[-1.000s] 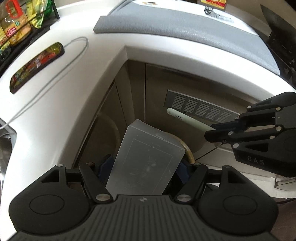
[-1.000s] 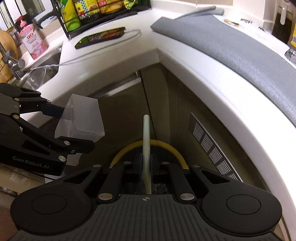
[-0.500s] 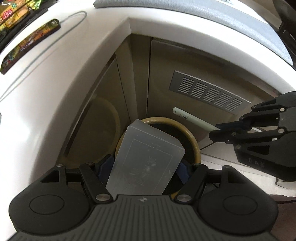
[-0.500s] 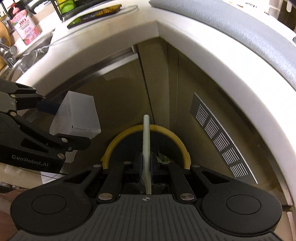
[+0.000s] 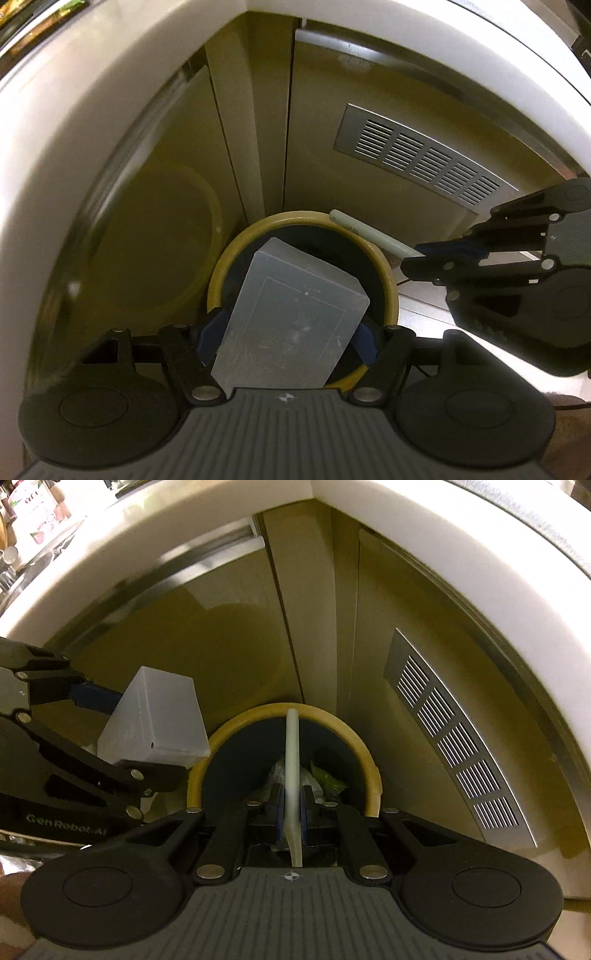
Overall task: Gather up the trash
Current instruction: 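Lower both tools into the bin and open them to drop box and straw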
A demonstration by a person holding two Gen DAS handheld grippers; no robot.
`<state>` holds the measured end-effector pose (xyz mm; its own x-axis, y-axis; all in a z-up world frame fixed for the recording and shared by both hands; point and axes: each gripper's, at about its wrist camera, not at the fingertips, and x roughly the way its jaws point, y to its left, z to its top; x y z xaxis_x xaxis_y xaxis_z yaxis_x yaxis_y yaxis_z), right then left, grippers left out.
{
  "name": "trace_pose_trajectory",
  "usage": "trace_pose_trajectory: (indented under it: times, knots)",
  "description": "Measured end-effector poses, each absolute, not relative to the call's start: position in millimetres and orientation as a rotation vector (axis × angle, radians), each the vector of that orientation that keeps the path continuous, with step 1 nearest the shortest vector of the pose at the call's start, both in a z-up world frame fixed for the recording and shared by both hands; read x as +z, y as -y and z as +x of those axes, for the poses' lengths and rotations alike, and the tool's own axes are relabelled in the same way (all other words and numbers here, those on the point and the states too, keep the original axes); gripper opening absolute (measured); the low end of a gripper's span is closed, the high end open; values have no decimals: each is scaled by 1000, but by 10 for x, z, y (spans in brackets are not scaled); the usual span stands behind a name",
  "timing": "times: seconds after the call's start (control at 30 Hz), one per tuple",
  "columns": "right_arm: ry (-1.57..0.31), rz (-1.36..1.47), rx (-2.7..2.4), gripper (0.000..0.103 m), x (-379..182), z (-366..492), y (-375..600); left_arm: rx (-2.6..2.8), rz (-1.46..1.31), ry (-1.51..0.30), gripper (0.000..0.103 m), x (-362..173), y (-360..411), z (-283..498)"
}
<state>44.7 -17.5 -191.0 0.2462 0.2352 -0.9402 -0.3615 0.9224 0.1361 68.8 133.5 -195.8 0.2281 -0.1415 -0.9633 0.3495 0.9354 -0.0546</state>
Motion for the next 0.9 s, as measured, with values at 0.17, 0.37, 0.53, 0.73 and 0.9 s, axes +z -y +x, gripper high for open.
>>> trace_pose_trajectory:
  times: [0.17, 0.37, 0.53, 0.73, 0.9]
  knots:
    - [-1264, -112, 399, 10, -2033, 482, 231, -329, 185, -1302, 76, -2068, -1305, 705]
    - [-1260, -107, 386, 10, -2137, 445, 254, -301, 182, -1300, 76, -2210, -1300, 733]
    - [-1253, -108, 385, 10, -2169, 400, 259, -279, 177, -1302, 76, -2316, -1304, 724]
    - [-1251, -116, 395, 10, -2221, 365, 285, -271, 167, -1296, 76, -2377, -1311, 684]
    - [-1248, -121, 394, 10, -2304, 353, 268, -253, 154, -1293, 76, -2431, -1350, 682]
